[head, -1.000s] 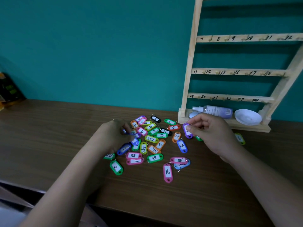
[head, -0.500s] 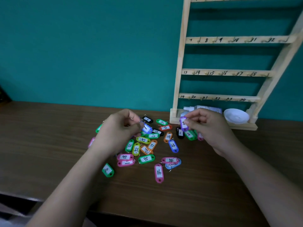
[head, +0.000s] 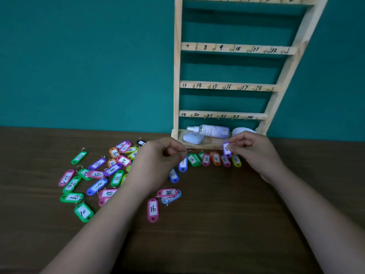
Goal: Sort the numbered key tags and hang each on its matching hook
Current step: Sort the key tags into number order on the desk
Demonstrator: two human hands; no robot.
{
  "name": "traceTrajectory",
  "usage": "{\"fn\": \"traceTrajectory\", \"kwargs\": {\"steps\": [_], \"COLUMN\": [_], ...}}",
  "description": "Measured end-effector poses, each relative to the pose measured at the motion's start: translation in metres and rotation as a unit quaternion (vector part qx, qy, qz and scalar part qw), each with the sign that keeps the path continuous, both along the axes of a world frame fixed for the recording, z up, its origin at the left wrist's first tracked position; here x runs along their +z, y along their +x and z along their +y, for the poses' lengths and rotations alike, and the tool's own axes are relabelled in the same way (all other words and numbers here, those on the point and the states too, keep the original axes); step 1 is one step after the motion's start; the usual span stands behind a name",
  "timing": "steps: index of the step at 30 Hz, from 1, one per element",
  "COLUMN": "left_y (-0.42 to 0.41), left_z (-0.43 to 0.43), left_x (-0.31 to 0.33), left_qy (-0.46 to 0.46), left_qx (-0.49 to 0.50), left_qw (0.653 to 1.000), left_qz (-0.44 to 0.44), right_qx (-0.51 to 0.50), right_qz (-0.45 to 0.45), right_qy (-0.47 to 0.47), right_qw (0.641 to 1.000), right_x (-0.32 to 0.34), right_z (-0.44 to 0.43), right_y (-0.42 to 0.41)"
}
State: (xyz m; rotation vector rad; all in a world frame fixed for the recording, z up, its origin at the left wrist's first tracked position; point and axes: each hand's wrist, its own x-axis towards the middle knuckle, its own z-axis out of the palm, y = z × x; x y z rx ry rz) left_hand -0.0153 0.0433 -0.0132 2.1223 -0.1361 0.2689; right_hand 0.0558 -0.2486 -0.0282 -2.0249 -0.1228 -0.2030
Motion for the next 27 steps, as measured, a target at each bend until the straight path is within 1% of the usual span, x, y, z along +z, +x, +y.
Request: {"fn": "traceTrajectory", "kwargs": {"steps": [2,5,7,11,15,21,27], "left_y": [0.002,0.004,0.005,0.006,0.008,0.008,0.011], "left_z": [-0.007,-0.014,-0.018,-0.021,-0.02,-0.014,-0.013], "left_x": [-0.002,-0.004,-0.006,-0.008,-0.01,-0.01,-0.012], "left_qy": [0.017,0.049,0.065,0.108,0.112,0.115,0.141], "left_qx": [0.003,-0.004,-0.008,-0.002,0.003,0.008,0.006], "left_qw": [1.0,0.998,0.997,0.993,0.993,0.992,0.989], "left_qz": [0.0,0.026,0.04,0.038,0.042,0.046,0.046], "right_qx": [-0.005,-0.008,-0.01,-0.009,-0.015,-0.012,-0.025], "right_qz": [0.003,0.006,0.011,0.024,0.023,0.025,0.007], "right_qy": [-0.03,-0.058,-0.064,-0.076,-0.118,-0.157,-0.15], "right_qw": [1.0,0.998,0.998,0.997,0.993,0.987,0.988], "right_x": [-0.001,-0.001,0.0,0.0,-0.002,-0.004,-0.003], "right_z": [-0.003,-0.006,-0.007,-0.007,-0.005,-0.003,-0.004], "right_y": [0.001,0.002,0.002,0.002,0.002,0.001,0.002]}}
